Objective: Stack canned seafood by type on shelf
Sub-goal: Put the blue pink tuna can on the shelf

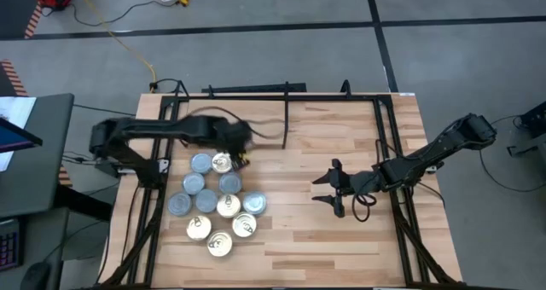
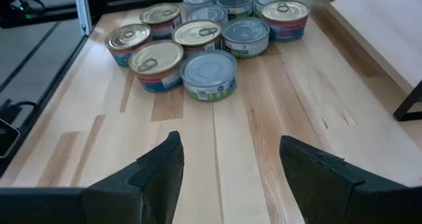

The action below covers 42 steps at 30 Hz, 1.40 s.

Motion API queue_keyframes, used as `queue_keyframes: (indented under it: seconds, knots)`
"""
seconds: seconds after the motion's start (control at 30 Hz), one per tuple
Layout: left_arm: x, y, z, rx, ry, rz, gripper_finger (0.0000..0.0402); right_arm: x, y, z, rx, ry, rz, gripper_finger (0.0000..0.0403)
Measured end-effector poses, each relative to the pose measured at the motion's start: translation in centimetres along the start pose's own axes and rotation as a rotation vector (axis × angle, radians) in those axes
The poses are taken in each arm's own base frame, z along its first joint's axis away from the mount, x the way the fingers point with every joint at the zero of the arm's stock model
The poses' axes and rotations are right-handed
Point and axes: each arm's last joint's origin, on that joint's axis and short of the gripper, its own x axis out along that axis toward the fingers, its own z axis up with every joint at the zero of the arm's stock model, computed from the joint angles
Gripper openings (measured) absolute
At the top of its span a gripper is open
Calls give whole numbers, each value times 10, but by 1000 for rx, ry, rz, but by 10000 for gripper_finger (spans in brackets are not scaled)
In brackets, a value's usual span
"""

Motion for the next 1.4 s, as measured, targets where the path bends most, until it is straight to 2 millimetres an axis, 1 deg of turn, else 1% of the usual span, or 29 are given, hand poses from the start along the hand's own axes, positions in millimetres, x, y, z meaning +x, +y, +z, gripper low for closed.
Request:
queue_keyframes:
  seconds: [0.1,0.2,0.27,0.37,0.43,0.53,0.6,0.63,0.73,0.83,0.97,1.07,1.4]
  knots:
    - [8,36,-18,-153,-25,2,175,0,0,1,2,-7,2,276]
    - [17,67,-36,-323,-88,-45,175,0,0,1,5,-13,5,276]
    - [20,83,-45,-401,-124,-74,175,0,1,3,10,-30,11,276]
    - [24,101,-58,-466,-111,-36,175,0,2,6,18,-56,20,276]
    - [25,110,-62,-496,-100,-18,175,0,2,7,21,-65,23,276]
    - [24,115,-63,-517,-95,-30,175,0,2,7,23,-68,24,276]
    - [25,117,-65,-521,-82,-7,177,0,2,7,31,-73,26,276]
    - [25,118,-66,-522,-77,21,185,0,2,8,35,-73,26,276]
    - [24,121,-66,-529,-85,105,234,0,1,8,52,-71,25,276]
    - [24,124,-67,-532,-85,122,277,0,1,8,54,-71,24,276]
    - [24,128,-68,-535,-84,134,308,0,1,8,54,-72,24,276]
    - [24,130,-68,-529,-83,147,315,0,1,8,54,-71,24,276]
    - [25,134,-65,-542,-117,176,310,0,1,8,51,-70,24,276]
